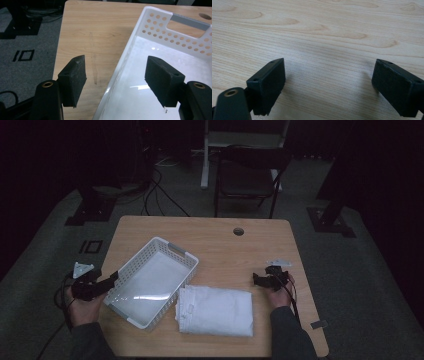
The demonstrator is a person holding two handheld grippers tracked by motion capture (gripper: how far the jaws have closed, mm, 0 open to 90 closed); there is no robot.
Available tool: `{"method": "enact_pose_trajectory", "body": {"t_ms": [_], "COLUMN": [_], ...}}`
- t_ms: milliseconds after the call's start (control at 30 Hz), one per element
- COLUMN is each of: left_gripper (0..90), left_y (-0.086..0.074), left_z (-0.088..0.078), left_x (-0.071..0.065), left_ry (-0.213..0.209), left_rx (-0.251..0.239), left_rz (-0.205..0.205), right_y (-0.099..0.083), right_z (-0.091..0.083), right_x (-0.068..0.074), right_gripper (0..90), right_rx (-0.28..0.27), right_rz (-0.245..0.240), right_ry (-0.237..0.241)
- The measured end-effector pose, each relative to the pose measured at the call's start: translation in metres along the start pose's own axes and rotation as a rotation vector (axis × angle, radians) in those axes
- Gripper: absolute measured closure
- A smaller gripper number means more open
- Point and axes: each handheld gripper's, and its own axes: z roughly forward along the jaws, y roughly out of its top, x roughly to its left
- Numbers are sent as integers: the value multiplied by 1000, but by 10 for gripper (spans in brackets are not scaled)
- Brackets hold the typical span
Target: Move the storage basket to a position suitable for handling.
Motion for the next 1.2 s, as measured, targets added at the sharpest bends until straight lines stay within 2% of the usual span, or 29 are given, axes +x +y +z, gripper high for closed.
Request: {"method": "enact_pose_trajectory", "body": {"t_ms": [267, 467, 600, 867, 1100, 1200], "left_gripper": [329, 327, 292, 295, 328, 361], "left_y": [-2, -4, -6, -13, -20, -22], "left_z": [0, 3, 5, 0, -2, 0], "left_x": [-2, -2, -3, 3, 8, 10], "left_ry": [18, 34, 54, 82, 127, 121], "left_rx": [19, 60, 89, 107, 133, 148], "left_rz": [22, 47, 59, 50, 50, 47], "right_y": [-2, -2, -3, -3, -3, -3], "right_z": [-2, -3, -3, -4, -4, -4], "right_x": [1, 1, 0, 0, 0, 0], "right_gripper": [121, 133, 137, 138, 137, 137], "right_rx": [-1, -3, -5, -6, -6, -6], "right_rz": [6, 7, 4, 3, 3, 3], "right_ry": [-4, -4, -3, -2, -2, -2]}}
